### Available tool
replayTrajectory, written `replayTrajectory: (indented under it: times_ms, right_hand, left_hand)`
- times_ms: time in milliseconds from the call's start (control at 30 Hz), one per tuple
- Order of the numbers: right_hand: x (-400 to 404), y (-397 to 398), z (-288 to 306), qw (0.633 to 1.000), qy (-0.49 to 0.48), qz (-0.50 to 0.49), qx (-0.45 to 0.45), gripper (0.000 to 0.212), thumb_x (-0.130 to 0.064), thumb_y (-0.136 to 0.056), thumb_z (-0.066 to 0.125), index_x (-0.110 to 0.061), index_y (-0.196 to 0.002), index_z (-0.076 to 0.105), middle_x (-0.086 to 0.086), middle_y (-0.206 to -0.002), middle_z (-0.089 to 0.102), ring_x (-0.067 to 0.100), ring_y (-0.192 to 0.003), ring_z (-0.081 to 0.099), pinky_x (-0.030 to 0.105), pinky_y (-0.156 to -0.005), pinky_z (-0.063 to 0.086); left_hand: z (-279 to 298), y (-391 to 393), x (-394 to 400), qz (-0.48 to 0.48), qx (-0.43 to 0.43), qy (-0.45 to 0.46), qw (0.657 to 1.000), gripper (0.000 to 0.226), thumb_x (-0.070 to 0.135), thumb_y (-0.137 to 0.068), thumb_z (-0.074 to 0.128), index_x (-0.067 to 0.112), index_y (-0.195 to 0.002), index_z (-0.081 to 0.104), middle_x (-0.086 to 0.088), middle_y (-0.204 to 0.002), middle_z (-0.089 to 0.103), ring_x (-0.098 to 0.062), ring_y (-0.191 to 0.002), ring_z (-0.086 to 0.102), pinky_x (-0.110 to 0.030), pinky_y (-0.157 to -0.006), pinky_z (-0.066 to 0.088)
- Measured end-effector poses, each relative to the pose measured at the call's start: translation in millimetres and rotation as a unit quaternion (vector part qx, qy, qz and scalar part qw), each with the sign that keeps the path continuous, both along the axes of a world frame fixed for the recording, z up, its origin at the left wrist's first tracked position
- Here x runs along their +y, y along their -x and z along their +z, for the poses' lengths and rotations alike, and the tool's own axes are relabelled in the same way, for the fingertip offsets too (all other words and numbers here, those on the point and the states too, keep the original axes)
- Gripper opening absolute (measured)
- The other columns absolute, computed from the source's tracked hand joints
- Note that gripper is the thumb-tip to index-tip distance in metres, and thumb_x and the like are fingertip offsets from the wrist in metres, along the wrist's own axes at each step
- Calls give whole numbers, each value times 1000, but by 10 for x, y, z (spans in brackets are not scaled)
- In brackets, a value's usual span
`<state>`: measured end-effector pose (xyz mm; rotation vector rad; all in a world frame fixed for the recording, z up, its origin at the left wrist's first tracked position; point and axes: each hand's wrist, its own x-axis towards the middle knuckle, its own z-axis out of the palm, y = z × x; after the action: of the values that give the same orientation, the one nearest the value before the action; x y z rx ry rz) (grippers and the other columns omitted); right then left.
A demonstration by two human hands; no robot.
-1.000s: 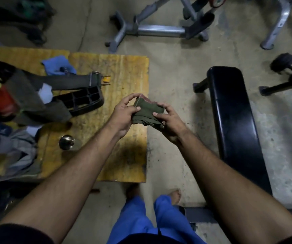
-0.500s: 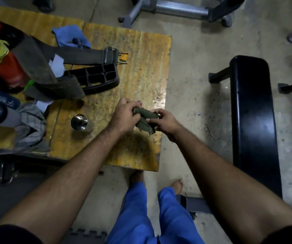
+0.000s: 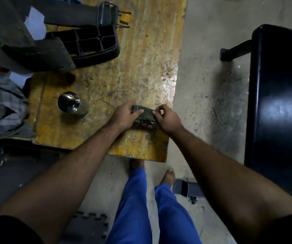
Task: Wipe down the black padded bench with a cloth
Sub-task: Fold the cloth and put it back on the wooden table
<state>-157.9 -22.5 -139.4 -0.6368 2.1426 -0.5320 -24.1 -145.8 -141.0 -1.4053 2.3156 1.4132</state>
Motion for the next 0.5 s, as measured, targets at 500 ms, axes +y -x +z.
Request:
replayTrajectory:
  times_ms: [500]
  right_hand:
    - [306, -216, -293, 953, 96, 179, 227, 32, -38, -98, 56, -17, -122, 62, 12, -120, 55, 27, -102, 54, 38, -76, 53]
  left_hand:
    - [-249, -157, 187, -109, -6, 273, 956, 25, 27, -93, 56, 14, -113, 62, -15, -106, 51, -31, -92, 52, -42, -70, 52]
